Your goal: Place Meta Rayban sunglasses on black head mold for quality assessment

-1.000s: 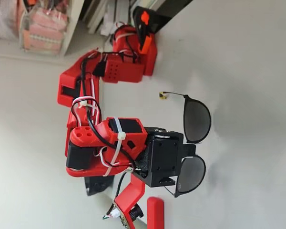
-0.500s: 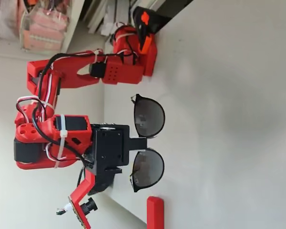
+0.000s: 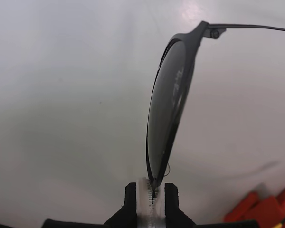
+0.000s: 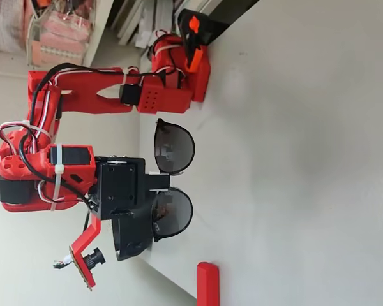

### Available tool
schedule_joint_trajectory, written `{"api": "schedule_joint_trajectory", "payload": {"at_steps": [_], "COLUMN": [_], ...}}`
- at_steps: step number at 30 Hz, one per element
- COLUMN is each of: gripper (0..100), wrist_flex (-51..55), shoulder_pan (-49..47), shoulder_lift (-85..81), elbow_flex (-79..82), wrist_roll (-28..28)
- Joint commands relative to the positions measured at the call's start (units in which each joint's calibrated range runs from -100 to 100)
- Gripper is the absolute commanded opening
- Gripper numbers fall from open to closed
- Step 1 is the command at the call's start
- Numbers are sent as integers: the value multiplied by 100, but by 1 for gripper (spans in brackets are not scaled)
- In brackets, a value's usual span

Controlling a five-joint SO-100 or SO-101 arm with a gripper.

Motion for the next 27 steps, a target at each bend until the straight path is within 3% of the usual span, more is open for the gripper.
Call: {"api": "schedule_joint_trajectory", "payload": {"at_steps": [1,9,27], "gripper": [0,0,0], "wrist_flex": [245,245,245], "shoulder_pan": [664,1775,2049], "shoulder_lift": [-1299,-1493,-1797], "elbow_flex": [412,712,921], "wrist_roll": [612,1738,3535]}}
